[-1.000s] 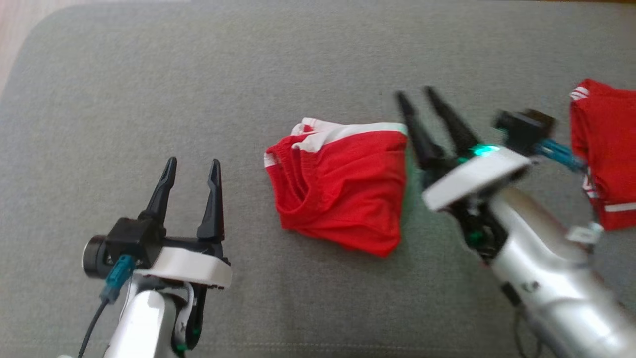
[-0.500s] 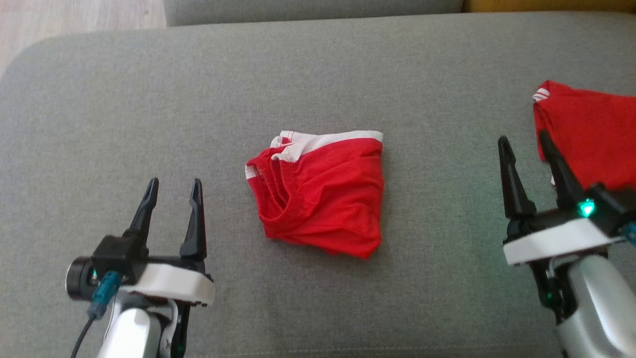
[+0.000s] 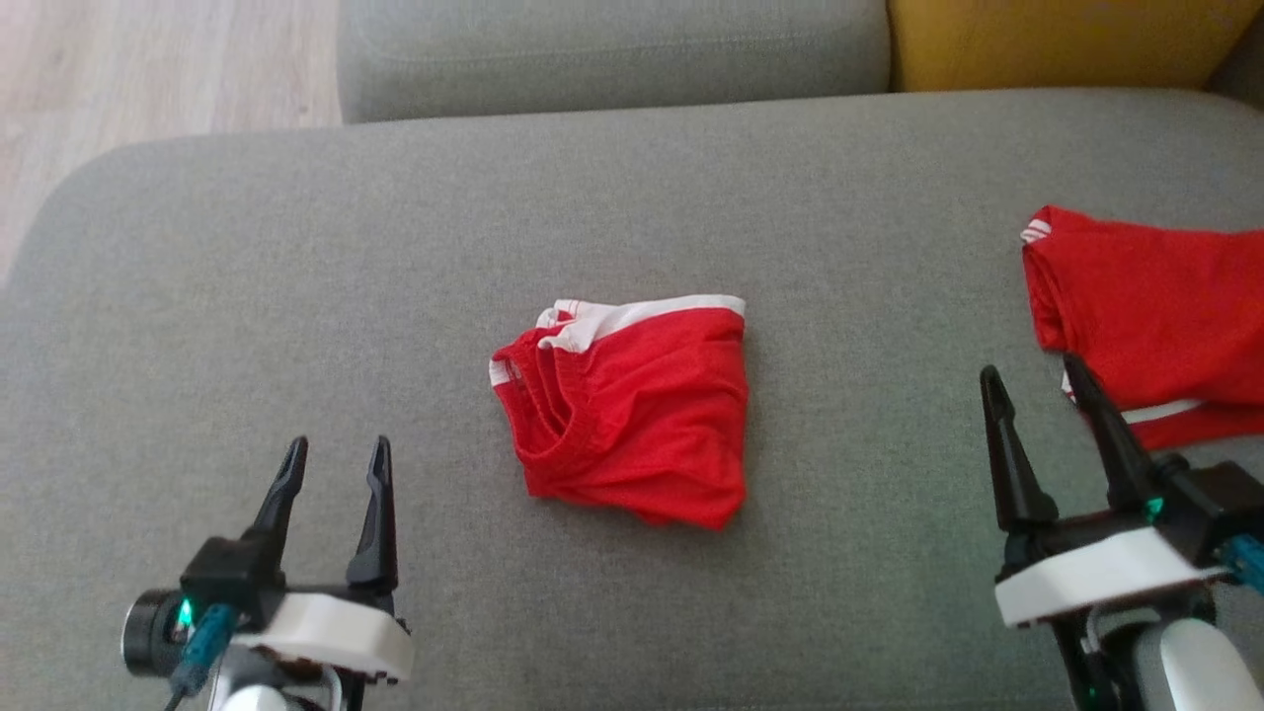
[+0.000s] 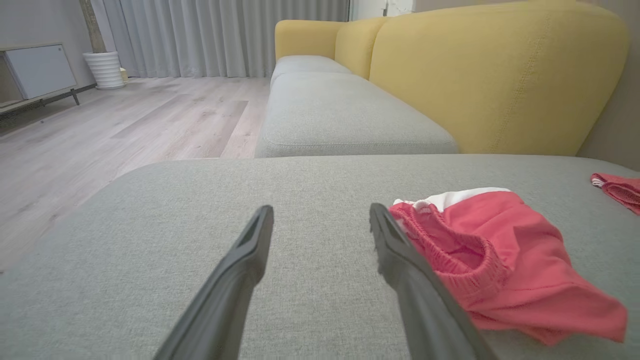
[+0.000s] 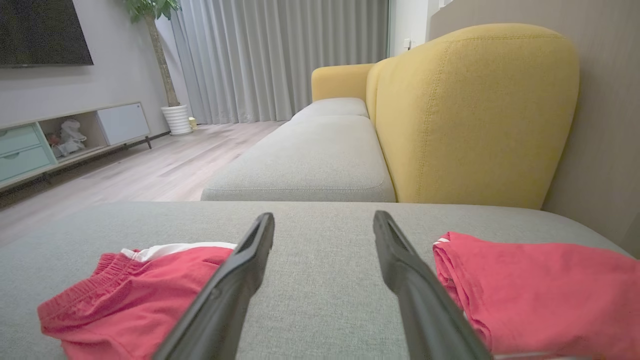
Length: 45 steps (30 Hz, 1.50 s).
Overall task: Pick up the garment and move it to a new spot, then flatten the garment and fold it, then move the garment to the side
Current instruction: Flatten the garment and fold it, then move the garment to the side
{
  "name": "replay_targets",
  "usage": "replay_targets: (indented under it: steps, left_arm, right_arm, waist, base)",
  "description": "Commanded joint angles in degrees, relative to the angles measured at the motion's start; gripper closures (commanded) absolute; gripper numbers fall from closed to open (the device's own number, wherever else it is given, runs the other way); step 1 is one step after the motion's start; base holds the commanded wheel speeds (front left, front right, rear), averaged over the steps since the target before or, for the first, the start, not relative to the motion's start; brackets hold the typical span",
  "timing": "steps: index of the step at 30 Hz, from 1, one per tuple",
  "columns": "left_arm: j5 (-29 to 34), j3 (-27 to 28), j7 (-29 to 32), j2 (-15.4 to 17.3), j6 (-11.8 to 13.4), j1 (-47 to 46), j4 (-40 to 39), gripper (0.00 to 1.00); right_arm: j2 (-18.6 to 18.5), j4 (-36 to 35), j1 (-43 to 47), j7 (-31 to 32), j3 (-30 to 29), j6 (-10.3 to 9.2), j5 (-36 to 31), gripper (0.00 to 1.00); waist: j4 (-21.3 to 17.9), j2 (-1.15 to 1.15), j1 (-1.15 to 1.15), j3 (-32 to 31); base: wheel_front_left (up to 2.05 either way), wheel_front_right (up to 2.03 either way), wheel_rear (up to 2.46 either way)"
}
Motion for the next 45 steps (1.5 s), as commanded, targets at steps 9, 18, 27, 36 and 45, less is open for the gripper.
replay_targets:
  steps: [9, 18, 27, 36, 45]
  left_arm:
    - [-0.91, 1.91, 0.85, 1.26, 0.65, 1.34, -2.94, 0.00]
    - [-1.02, 1.87, 1.24, 1.93, 1.14, 1.69, -3.24, 0.00]
    - [-1.59, 1.88, 1.20, 2.11, 1.49, 1.77, -3.37, 0.00]
    - [-1.52, 1.60, 1.36, 2.43, 1.95, 1.67, -3.73, 0.00]
    - [-1.31, 0.70, 1.61, 2.48, 2.03, 0.27, -4.55, 0.00]
  right_arm:
    - [0.87, -4.87, 3.58, 2.83, -0.03, 0.39, -0.59, 0.00]
    - [1.40, -5.96, 4.88, 3.86, -0.47, 0.39, -0.33, 0.00]
    - [1.66, -5.89, 4.49, 4.07, -0.24, 0.39, -0.08, 0.00]
    - [1.86, -5.35, 4.18, 3.96, 0.01, 0.39, -0.18, 0.00]
    - [1.79, -4.00, 3.88, 4.52, -0.40, 0.39, -0.27, 0.00]
  waist:
    - [0.28, 0.00, 0.00, -3.47]
    - [0.33, 0.00, 0.00, -4.10]
    - [0.24, 0.00, 0.00, -4.17]
    - [0.17, 0.00, 0.00, -4.15]
    - [2.04, 0.00, 0.00, -2.97]
  base:
    - [0.00, 0.00, 0.00]
    - [0.00, 0.00, 0.00]
    - [0.00, 0.00, 0.00]
    - [0.00, 0.00, 0.00]
    - [0.00, 0.00, 0.00]
